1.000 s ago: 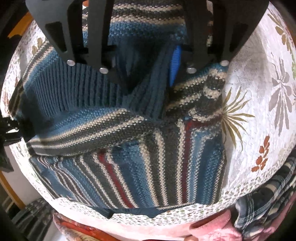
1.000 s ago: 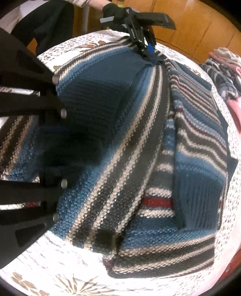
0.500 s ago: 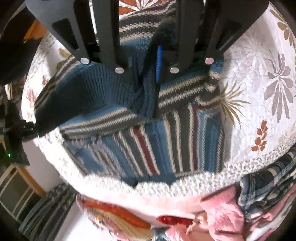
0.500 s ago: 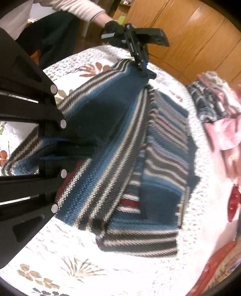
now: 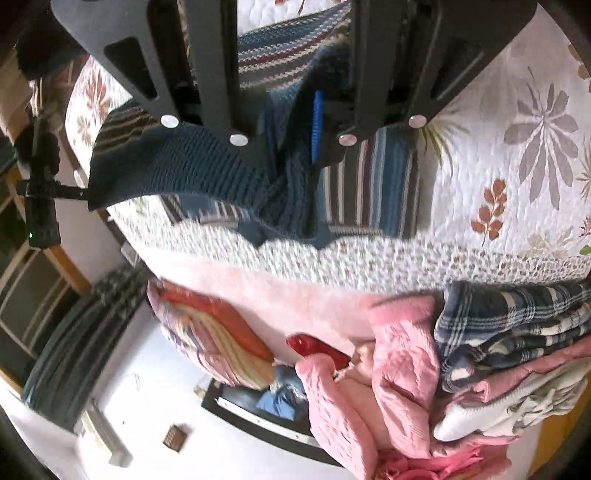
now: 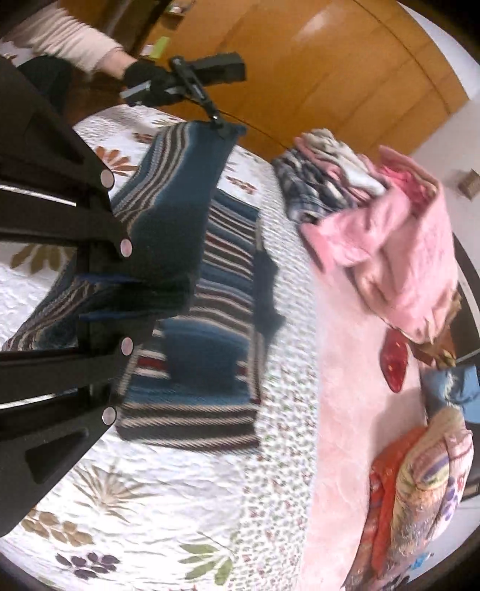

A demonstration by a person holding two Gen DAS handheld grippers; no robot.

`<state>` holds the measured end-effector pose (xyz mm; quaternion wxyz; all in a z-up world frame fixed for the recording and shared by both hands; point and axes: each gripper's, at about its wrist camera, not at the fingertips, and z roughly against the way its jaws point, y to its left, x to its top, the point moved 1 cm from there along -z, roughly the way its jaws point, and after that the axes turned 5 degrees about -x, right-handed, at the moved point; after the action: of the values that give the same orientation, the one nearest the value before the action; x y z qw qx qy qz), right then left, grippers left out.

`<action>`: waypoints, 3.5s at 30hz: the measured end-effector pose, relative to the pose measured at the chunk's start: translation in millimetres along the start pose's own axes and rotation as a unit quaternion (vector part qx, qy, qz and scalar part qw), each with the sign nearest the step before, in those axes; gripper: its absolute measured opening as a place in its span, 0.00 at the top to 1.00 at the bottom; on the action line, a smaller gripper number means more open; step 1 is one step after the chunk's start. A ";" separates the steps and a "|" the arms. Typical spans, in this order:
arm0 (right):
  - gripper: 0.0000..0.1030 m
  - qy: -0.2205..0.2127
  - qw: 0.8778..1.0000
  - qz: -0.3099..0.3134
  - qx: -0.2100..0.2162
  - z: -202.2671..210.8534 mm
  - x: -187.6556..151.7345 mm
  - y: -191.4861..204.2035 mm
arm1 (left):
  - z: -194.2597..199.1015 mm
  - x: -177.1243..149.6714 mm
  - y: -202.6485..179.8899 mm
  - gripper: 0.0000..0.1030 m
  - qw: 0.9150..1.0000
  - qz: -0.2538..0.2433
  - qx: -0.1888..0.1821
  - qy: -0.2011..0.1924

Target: Fold small clothes

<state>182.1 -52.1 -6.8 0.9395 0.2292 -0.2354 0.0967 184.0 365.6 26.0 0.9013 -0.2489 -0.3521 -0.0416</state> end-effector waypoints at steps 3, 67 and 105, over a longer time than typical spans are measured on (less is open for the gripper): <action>0.89 -0.002 1.000 -0.008 -0.018 -8.9 26.5 -6.0 | -15.5 17.3 4.7 0.87 1.000 0.002 0.010 -0.005; 0.57 0.154 0.976 -0.057 -0.144 -93.3 -63.4 -78.4 | -119.4 -67.3 22.4 0.47 0.977 0.047 0.128 0.167; 0.26 0.107 0.977 -0.173 -0.067 -124.5 -32.1 -114.6 | -141.7 -63.6 27.9 0.44 0.983 0.064 0.086 0.152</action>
<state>236.9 -95.6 -164.2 0.9750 0.1913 -0.0957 -0.0595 230.4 315.9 -116.4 0.9632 -0.1832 -0.1966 0.0091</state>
